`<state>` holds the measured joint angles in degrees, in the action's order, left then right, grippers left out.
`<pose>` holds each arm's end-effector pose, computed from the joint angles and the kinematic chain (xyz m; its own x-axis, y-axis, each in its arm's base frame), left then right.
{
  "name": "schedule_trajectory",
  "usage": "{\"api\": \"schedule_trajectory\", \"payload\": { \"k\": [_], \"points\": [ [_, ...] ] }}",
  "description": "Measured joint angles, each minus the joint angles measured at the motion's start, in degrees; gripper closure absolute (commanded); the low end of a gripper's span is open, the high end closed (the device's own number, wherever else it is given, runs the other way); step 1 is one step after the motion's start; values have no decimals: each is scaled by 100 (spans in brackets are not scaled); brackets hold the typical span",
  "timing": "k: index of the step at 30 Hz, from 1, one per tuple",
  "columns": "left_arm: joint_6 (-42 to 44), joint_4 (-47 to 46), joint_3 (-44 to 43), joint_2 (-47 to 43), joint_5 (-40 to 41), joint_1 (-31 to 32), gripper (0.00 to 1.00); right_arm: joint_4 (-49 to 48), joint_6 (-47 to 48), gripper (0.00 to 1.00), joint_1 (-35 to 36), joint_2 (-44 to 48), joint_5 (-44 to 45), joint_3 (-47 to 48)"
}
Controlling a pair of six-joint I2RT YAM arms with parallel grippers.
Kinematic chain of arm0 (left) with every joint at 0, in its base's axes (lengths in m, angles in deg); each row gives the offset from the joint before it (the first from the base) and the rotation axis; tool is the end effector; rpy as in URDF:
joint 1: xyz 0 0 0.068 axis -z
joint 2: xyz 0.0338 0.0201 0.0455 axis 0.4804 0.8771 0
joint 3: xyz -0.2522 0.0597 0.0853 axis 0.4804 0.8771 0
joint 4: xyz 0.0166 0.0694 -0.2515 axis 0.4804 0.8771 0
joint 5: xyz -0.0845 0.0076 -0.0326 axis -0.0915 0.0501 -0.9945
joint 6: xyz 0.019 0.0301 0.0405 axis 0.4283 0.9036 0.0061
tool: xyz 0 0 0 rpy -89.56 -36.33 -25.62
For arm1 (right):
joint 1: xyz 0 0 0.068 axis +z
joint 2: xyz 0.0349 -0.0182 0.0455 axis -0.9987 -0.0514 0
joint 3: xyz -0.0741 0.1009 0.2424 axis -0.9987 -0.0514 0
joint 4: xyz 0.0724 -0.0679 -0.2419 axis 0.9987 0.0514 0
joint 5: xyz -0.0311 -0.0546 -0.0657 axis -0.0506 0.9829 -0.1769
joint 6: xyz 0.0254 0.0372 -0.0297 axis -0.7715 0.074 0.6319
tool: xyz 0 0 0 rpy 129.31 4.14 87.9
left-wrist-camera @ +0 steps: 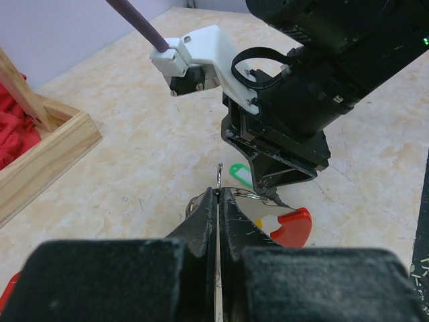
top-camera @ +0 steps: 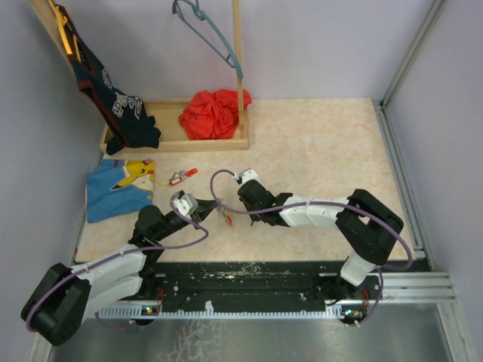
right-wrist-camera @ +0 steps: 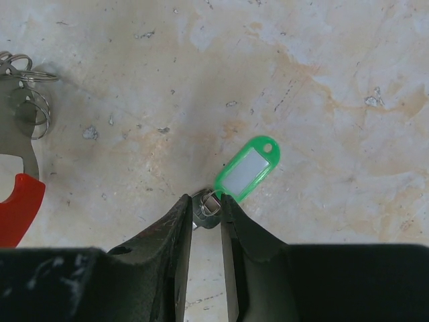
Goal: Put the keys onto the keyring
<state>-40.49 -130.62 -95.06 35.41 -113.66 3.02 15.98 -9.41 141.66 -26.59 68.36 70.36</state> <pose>0.1435 -0.1077 0.1924 0.1700 0.0262 -0.9851 0.8392 0.5201 0.1587 0.1946 0.2546 0.1668 -0.6324 -0.4037 -0.6612 -0.4968 0.8662 -0.0538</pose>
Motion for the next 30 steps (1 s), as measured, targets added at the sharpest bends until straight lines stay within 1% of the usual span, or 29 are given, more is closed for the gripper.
{"api": "schedule_trajectory", "payload": {
  "k": [7, 17, 27, 30],
  "points": [
    [-11, 2, 0, -2, 0, 0, 100, -31, -42, 80, 2, -308, 7, 103],
    [-13, 2, 0, -2, -2, 0, 100, 66, -83, 83, 11, -326, 116, 136],
    [-15, 2, 0, -2, -4, 0, 100, 317, -50, 98, 11, -238, 168, 138],
    [-15, 2, 0, -2, -4, 0, 100, 391, -28, 100, 11, -116, 164, 138]
  ]
}}
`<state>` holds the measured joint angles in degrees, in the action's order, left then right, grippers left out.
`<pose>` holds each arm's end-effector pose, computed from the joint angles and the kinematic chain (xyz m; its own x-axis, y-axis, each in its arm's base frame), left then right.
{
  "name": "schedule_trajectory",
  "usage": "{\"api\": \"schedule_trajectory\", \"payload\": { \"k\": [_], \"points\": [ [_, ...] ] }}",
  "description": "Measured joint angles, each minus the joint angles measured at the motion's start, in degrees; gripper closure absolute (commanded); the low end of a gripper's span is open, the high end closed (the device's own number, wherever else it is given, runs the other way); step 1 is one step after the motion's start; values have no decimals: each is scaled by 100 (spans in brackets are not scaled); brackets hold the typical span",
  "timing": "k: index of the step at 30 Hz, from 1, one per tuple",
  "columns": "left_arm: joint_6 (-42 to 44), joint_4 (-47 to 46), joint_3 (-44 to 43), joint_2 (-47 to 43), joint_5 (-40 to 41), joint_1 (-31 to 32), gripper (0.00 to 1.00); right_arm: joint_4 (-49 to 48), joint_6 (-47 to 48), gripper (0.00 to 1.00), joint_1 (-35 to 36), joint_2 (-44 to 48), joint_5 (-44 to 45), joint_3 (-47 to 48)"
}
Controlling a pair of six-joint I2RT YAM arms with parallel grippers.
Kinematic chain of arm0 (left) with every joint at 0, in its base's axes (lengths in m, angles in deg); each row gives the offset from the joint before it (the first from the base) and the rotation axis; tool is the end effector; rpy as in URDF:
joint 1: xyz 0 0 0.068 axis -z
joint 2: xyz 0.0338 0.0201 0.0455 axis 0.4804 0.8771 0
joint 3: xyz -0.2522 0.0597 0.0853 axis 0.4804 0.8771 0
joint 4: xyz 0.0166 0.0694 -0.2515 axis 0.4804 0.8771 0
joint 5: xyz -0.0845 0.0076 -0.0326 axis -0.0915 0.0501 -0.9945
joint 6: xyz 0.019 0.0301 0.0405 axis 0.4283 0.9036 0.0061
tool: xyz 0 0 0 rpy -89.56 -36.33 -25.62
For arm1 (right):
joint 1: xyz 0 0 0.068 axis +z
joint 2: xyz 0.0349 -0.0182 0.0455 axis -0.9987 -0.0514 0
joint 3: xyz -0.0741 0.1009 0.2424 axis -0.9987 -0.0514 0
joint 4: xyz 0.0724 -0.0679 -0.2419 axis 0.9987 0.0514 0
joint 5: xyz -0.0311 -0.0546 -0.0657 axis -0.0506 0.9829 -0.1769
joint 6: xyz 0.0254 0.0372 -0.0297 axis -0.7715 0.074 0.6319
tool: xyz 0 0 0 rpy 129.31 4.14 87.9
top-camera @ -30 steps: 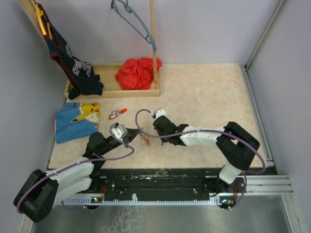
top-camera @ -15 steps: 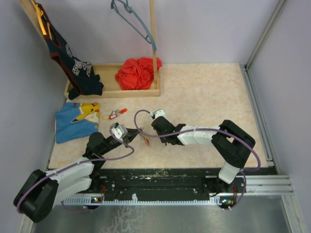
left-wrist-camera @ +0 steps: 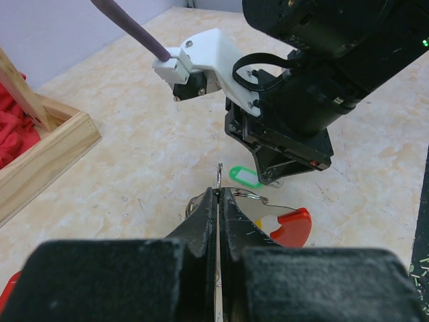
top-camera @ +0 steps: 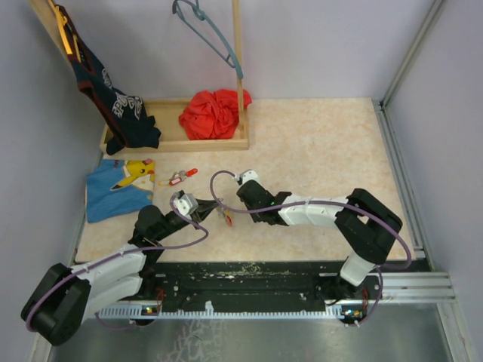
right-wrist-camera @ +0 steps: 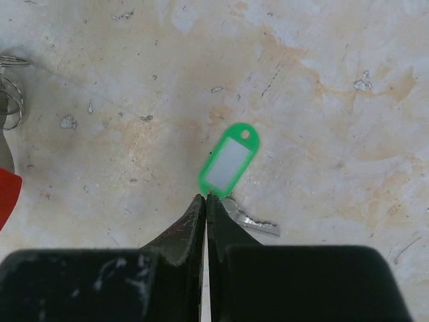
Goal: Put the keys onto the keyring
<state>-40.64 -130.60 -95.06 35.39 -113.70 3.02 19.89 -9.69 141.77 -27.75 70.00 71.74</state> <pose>0.1434 -0.1077 0.1925 0.1679 0.0247 -0.9855 0.8400 0.5196 0.1562 0.1949 0.2544 0.1635 -0.6528 -0.4321 -0.6222 -0.4820 0.8706 -0.0989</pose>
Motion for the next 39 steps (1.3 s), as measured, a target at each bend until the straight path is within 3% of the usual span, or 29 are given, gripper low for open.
{"api": "schedule_trajectory", "payload": {
  "k": [16, 39],
  "points": [
    [-2, 0, 0, 2, -24, 0, 100, -315, 98, 100, -485, 658, -981, -448],
    [-22, 2, 0, 2, -57, 0, 100, -358, 105, 88, -450, 367, -791, -533]
  ]
}}
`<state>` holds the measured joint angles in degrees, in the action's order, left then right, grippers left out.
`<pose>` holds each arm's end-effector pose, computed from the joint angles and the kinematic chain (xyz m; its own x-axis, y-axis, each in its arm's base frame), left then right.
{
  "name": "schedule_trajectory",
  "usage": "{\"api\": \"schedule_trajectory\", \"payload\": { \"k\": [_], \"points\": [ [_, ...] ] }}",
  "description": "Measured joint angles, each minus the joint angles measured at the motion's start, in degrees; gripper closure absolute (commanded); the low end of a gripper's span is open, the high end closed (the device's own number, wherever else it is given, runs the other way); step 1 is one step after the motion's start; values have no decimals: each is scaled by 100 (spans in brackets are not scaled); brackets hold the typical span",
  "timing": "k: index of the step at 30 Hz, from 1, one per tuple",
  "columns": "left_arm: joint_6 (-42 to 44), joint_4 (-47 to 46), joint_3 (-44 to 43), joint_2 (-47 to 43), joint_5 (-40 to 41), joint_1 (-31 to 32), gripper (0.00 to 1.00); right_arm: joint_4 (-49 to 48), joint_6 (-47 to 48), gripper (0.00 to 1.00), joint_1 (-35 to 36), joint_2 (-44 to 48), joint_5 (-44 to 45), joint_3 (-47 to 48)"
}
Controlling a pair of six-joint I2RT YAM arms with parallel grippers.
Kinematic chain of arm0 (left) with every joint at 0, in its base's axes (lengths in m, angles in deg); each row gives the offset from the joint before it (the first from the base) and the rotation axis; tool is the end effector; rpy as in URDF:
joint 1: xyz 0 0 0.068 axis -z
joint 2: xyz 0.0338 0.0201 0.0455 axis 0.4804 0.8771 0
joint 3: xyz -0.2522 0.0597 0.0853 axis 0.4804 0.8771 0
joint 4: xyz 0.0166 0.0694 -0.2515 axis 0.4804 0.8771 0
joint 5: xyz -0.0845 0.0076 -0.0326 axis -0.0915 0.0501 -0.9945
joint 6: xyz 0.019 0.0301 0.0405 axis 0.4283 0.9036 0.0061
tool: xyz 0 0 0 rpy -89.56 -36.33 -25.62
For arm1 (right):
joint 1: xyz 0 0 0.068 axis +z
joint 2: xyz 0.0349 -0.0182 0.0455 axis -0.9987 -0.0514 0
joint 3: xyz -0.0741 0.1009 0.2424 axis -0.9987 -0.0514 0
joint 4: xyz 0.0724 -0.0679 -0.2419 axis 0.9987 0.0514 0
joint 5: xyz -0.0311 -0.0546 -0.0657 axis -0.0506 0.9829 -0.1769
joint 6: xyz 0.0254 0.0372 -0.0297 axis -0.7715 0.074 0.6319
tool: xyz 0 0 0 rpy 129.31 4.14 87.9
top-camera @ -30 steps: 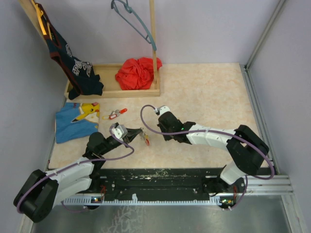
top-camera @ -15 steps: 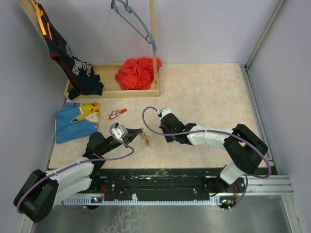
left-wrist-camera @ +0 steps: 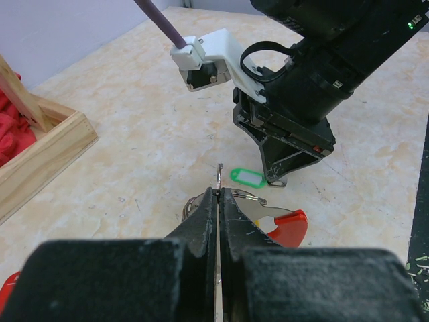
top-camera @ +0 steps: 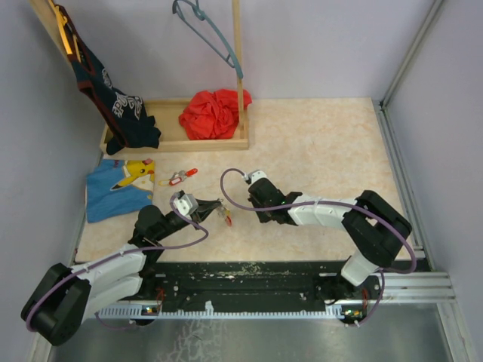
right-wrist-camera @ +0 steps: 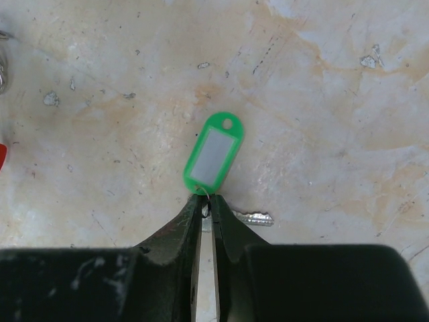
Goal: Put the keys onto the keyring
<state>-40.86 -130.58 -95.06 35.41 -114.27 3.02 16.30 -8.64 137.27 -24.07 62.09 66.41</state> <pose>0.1432 -0.1079 0.1923 0.1647 0.0221 -0.9861 0.8458 0.5111 0.1527 0.1999 0.2284 0.1590 -0.6859 -0.3898 -0.6145 -0.4986 0.8668 0.0066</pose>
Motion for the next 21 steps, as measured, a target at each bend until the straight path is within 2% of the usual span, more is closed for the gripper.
{"api": "schedule_trajectory", "payload": {
  "k": [7, 14, 21],
  "points": [
    [0, 0, 0, 0, -4, 0, 100, 74, -2, 89, 2, 0, -11, 13],
    [0, 2, 0, 0, -4, 0, 100, 142, -2, 100, 2, 0, -15, 42],
    [2, 7, 0, -2, -13, 0, 100, 254, 114, 100, 2, 70, -122, 83]
  ]
}}
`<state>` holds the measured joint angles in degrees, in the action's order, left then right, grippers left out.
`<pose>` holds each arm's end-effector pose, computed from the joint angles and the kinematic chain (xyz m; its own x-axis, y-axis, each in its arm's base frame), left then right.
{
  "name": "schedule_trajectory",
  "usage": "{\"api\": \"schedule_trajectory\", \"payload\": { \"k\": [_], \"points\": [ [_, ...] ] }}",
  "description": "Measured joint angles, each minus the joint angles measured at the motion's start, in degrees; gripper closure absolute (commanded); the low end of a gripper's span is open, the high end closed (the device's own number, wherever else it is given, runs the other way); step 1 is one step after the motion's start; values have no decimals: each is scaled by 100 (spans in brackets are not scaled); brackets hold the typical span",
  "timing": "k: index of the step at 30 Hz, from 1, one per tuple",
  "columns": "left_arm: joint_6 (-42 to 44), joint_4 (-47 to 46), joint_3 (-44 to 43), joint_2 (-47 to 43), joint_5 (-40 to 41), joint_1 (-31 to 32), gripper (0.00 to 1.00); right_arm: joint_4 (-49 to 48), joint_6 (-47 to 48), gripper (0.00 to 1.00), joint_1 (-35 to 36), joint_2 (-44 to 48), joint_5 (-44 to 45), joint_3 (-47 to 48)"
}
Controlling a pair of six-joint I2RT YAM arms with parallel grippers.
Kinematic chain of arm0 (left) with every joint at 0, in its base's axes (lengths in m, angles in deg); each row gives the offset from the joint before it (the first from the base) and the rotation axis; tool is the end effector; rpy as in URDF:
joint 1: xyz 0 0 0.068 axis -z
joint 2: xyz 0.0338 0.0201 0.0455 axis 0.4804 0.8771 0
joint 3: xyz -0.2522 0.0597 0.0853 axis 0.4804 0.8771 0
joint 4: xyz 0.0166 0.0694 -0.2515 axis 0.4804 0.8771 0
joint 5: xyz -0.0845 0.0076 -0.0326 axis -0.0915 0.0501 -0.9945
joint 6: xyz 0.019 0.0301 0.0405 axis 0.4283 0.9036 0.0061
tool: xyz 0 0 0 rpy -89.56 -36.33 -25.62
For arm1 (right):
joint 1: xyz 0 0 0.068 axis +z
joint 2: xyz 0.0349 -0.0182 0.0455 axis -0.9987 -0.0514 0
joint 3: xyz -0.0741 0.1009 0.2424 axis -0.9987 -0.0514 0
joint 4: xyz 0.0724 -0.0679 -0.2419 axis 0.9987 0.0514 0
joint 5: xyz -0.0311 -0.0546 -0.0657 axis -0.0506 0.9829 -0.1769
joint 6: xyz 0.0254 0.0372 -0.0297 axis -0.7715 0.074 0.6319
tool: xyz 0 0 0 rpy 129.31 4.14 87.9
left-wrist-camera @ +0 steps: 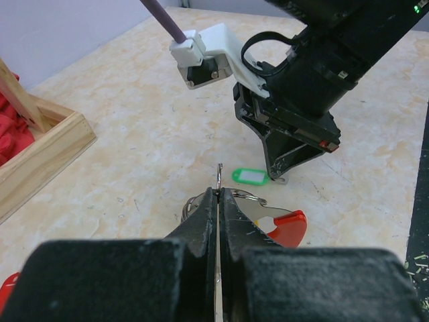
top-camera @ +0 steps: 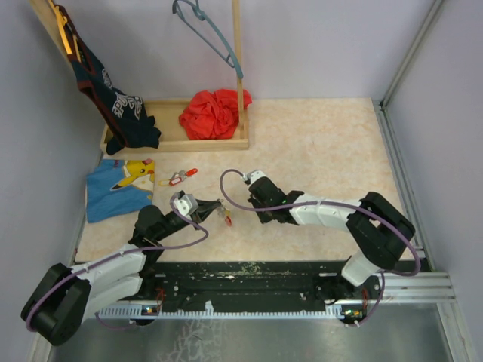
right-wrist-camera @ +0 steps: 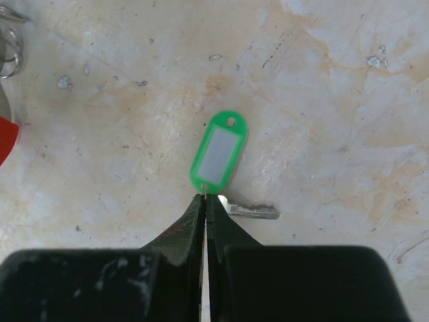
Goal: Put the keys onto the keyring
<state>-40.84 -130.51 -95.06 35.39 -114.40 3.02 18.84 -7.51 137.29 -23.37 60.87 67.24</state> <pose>0.1431 -0.1079 0.1923 0.1644 0.0225 -0.9861 0.8470 0.5091 0.1528 0.1984 0.2280 0.1636 -0.6855 -0.4171 -0.5967 -0.5229 0.8524 0.0050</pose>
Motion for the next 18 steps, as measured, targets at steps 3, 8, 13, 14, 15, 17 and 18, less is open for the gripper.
{"api": "schedule_trajectory", "payload": {
  "k": [3, 8, 13, 14, 15, 17, 18],
  "points": [
    [4, 15, 0, -9, -39, 0, 100, 72, 297, 100, 0, 219, -142, 0],
    [81, 74, -31, -26, -219, 0, 100, 94, 955, 100, 0, 909, -455, -2],
    [273, 39, -107, -24, -595, 0, 100, 151, 1552, 100, 2, 1696, -680, -2],
    [345, 15, -107, -24, -706, 0, 100, 151, 1703, 100, 0, 1891, -750, -11],
    [400, -4, -107, -22, -787, 0, 100, 146, 1808, 100, 2, 2037, -791, -17],
    [529, -55, -107, -2, -960, 0, 100, -26, 2098, 100, 0, 2428, -929, -146],
    [603, -72, -107, 11, -1049, 0, 100, -127, 2264, 100, 0, 2629, -1016, -256]
  ]
}}
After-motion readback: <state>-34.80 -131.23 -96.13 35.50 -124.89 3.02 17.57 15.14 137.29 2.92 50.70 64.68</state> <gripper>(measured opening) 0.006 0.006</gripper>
